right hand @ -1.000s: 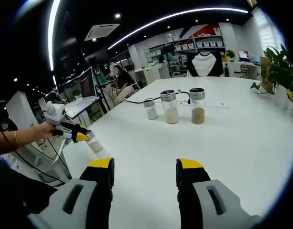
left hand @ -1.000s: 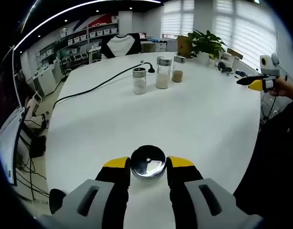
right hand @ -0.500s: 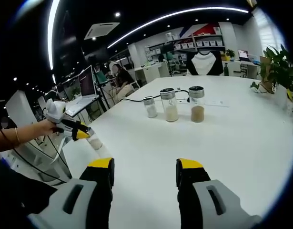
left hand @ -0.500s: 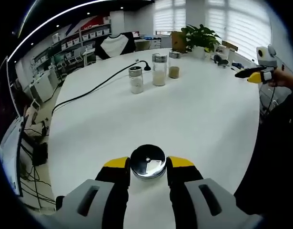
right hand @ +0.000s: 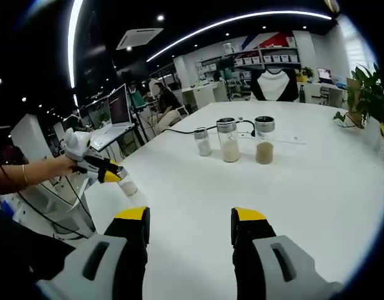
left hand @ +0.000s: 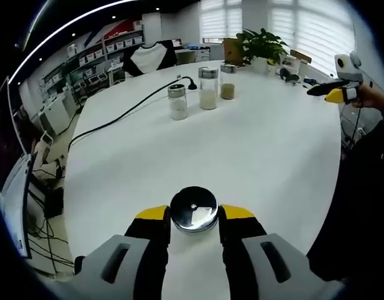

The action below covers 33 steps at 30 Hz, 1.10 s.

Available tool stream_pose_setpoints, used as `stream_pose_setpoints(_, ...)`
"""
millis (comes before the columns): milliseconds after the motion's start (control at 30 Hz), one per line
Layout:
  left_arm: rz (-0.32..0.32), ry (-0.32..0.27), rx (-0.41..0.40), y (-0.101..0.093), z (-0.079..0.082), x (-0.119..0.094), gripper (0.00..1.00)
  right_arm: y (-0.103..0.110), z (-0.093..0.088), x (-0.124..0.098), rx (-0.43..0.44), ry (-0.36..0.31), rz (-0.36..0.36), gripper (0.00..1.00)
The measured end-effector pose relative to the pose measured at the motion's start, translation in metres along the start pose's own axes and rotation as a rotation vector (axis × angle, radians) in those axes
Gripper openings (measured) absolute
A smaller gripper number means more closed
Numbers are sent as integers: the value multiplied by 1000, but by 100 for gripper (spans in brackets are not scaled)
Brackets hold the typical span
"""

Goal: Rotate the seasoning bottle until the label or dispensing opening points toward the visible target arrow and the bottle remains upright within the marked orientation range

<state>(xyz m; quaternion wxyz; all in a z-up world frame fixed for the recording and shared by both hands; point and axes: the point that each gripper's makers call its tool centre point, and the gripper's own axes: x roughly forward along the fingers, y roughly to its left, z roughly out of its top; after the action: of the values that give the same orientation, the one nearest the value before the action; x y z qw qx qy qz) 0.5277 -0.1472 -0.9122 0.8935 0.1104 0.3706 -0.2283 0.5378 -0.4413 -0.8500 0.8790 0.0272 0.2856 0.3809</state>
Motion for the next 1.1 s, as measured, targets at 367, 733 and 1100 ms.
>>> stream_pose_setpoints(367, 18, -63, -59, 3, 11, -10, 34, -1, 1, 2, -1, 2, -3, 51)
stream_pose_setpoints(733, 84, -155, -171, 8, 21, -31, 45, 4, 6, 8, -15, 0, 11, 51)
stream_pose_setpoints(1100, 143, -206, -220, 3, 26, -42, 77, 8, 3, 12, -23, 16, 28, 61)
